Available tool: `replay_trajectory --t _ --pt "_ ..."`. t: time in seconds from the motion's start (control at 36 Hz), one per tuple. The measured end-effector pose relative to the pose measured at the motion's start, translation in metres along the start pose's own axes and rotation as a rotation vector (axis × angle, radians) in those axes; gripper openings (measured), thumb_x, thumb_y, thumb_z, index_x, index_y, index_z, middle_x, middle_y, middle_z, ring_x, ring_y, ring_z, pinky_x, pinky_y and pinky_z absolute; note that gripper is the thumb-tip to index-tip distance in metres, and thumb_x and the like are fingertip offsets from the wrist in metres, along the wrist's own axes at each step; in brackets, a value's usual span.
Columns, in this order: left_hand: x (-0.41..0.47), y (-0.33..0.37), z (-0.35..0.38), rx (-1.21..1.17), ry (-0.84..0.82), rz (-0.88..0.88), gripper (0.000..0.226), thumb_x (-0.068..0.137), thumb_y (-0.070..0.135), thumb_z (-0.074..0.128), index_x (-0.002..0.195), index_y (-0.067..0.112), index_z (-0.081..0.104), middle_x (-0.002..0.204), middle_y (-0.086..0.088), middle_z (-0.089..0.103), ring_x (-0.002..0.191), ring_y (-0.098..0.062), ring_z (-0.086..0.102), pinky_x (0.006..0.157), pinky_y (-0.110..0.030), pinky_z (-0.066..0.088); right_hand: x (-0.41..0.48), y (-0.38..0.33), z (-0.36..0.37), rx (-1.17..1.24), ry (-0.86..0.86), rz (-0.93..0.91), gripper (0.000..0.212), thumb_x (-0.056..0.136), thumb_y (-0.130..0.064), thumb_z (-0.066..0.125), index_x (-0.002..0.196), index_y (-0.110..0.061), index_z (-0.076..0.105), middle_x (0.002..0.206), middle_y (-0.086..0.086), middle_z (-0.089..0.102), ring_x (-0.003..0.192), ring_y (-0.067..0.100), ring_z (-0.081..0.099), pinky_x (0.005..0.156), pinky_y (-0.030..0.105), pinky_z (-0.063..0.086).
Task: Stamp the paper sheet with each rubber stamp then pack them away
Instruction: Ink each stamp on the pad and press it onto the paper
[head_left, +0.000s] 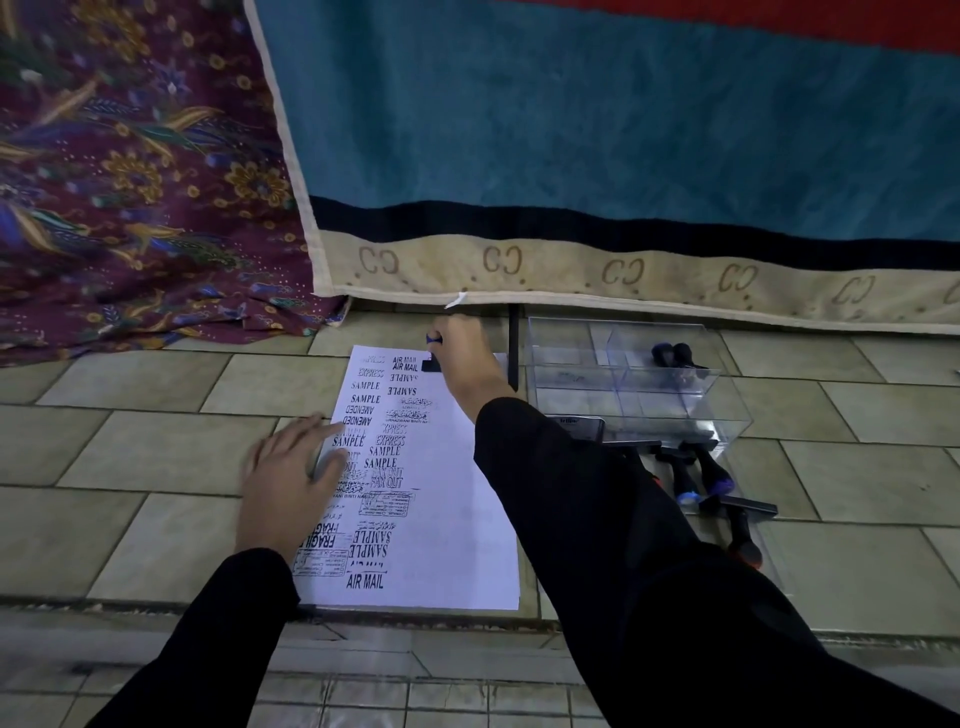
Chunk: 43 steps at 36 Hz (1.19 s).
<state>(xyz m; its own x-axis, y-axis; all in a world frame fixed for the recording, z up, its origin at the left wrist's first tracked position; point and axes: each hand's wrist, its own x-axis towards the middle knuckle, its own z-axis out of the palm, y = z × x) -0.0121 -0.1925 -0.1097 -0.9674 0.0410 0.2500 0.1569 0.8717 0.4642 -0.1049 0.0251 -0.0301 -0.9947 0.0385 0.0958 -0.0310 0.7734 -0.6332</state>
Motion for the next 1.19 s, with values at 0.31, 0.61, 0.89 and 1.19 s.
replay_trajectory --t 0.31,0.61,0.89,1.19 --pt "0.000 0.003 -0.001 0.003 -0.002 -0.005 0.042 0.086 0.043 0.047 0.123 0.031 0.064 0.139 0.005 0.054 0.131 -0.020 0.043 0.113 -0.038 0.017 -0.004 0.000 0.004 -0.039 0.047 -0.049 0.018 0.077 0.015 0.044 0.068 -0.001 0.041 0.074 0.015 0.037 0.070 0.018 0.028 0.059 0.031 0.021" --pt "0.000 0.003 -0.002 -0.006 0.000 -0.001 0.044 0.085 0.045 0.046 0.122 0.030 0.064 0.138 0.006 0.056 0.130 -0.020 0.044 0.112 -0.039 0.019 -0.012 -0.001 0.004 -0.017 0.036 -0.048 0.023 0.080 0.013 0.042 0.068 -0.007 0.040 0.074 0.011 0.036 0.068 0.022 0.030 0.058 0.033 0.023" --pt "0.000 0.004 -0.003 0.003 -0.012 -0.005 0.043 0.085 0.045 0.046 0.121 0.031 0.064 0.138 0.007 0.055 0.129 -0.019 0.045 0.113 -0.039 0.019 -0.015 0.006 -0.019 0.269 0.308 -0.083 0.011 0.086 0.004 0.058 0.093 -0.004 0.057 0.093 0.012 0.061 0.080 0.023 0.060 0.073 0.038 0.053" --pt "-0.002 0.005 -0.004 -0.014 0.000 0.002 0.042 0.085 0.045 0.048 0.121 0.031 0.063 0.138 0.006 0.055 0.130 -0.019 0.045 0.112 -0.036 0.017 -0.102 0.042 -0.101 0.310 0.596 -0.201 0.028 0.087 0.000 0.063 0.113 -0.006 0.065 0.106 0.005 0.058 0.092 0.011 0.064 0.088 0.018 0.053"
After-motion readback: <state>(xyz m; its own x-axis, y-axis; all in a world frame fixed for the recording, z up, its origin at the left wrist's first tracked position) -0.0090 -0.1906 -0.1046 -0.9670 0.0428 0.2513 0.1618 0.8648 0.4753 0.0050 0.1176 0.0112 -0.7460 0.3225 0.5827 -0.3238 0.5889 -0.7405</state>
